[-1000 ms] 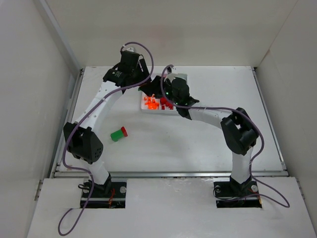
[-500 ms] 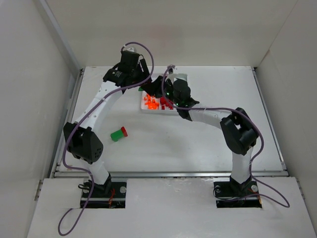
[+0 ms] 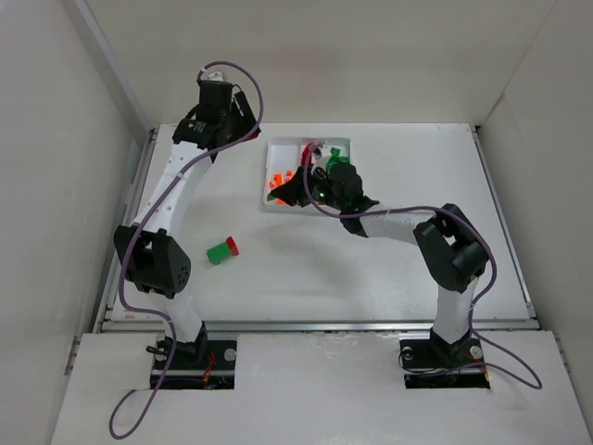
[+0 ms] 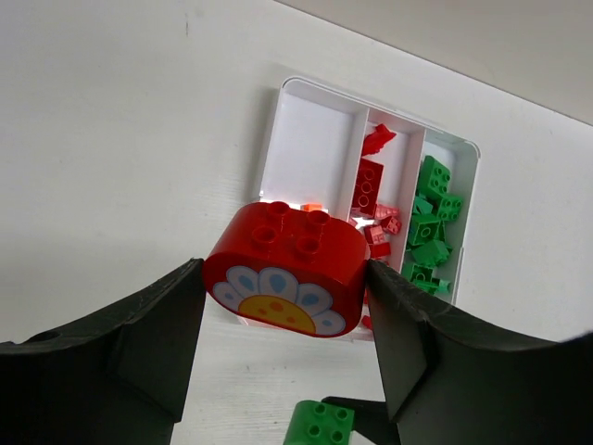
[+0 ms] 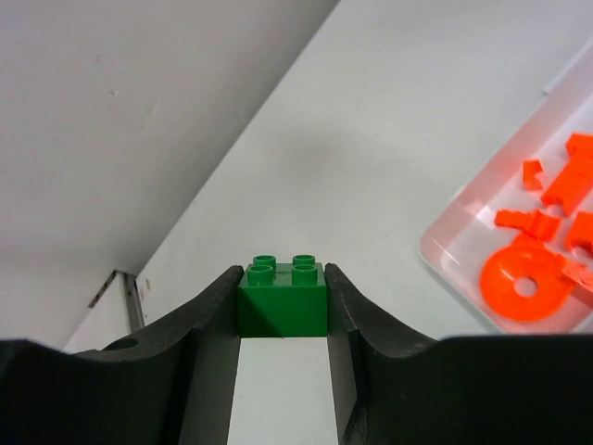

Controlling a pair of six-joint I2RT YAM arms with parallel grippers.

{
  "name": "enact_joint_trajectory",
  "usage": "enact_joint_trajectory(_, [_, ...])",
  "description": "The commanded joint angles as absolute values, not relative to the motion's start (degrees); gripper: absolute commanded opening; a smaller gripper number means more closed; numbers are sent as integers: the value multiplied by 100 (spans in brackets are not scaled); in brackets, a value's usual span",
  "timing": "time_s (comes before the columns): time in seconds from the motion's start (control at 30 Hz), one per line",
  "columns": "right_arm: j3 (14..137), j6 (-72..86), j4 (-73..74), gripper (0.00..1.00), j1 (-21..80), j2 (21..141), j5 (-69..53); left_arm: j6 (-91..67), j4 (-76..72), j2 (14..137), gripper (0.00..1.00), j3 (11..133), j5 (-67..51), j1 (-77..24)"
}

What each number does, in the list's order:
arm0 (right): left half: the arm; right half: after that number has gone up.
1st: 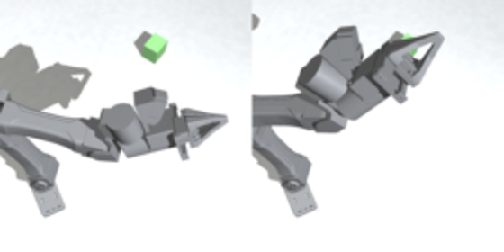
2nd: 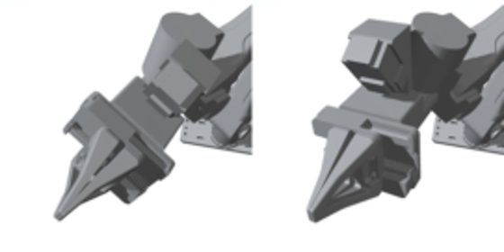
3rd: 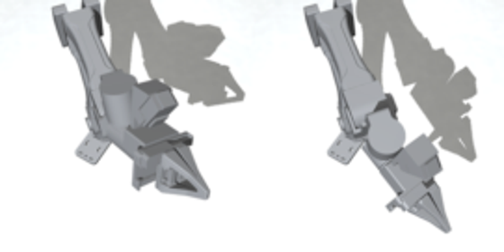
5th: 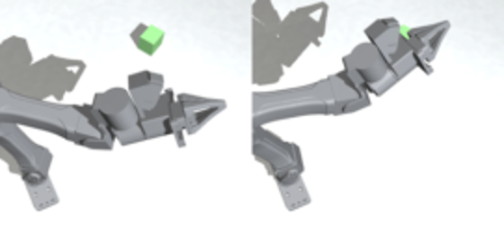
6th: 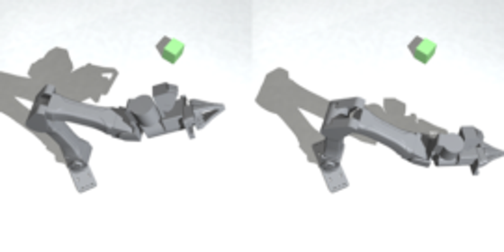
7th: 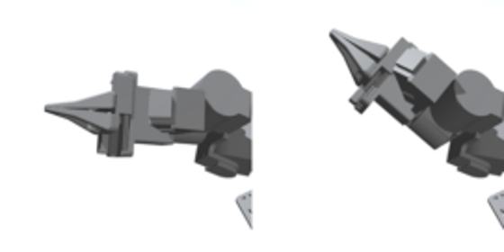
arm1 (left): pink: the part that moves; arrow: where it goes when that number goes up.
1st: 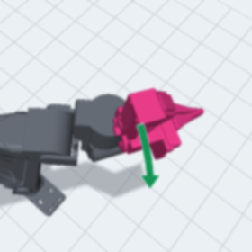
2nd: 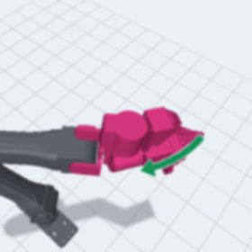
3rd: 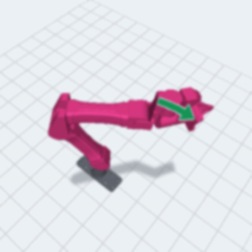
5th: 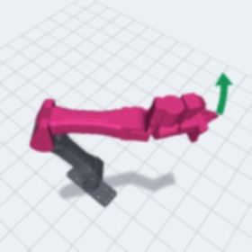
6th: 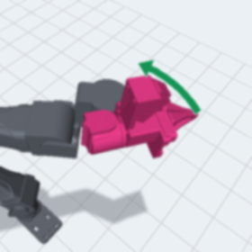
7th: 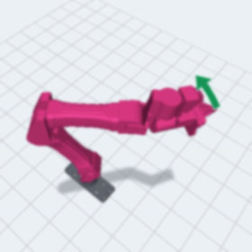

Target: Sort the legos into containers by color

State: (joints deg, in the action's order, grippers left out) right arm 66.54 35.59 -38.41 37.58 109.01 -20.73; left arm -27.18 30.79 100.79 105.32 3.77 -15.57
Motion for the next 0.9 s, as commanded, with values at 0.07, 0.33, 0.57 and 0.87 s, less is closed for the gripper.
enact_joint_trajectory(0.07, [6312,3419,-4087,0,3376,10232,-2391,-2593,2847,10037,0,10504,325,-1626])
enact_joint_trajectory(0.33, [6941,2411,-1217,0,2347,10238,-652,-2084,2602,9853,0,9888,-139,-1626])
enact_joint_trajectory(0.57, [7461,2216,-598,5,1898,10924,-1002,-1635,2549,9914,0,9721,-272,-1934])
enact_joint_trajectory(0.87, [8016,1986,-476,100,1846,11355,-1258,-1073,2197,10221,0,9668,-922,-2364])
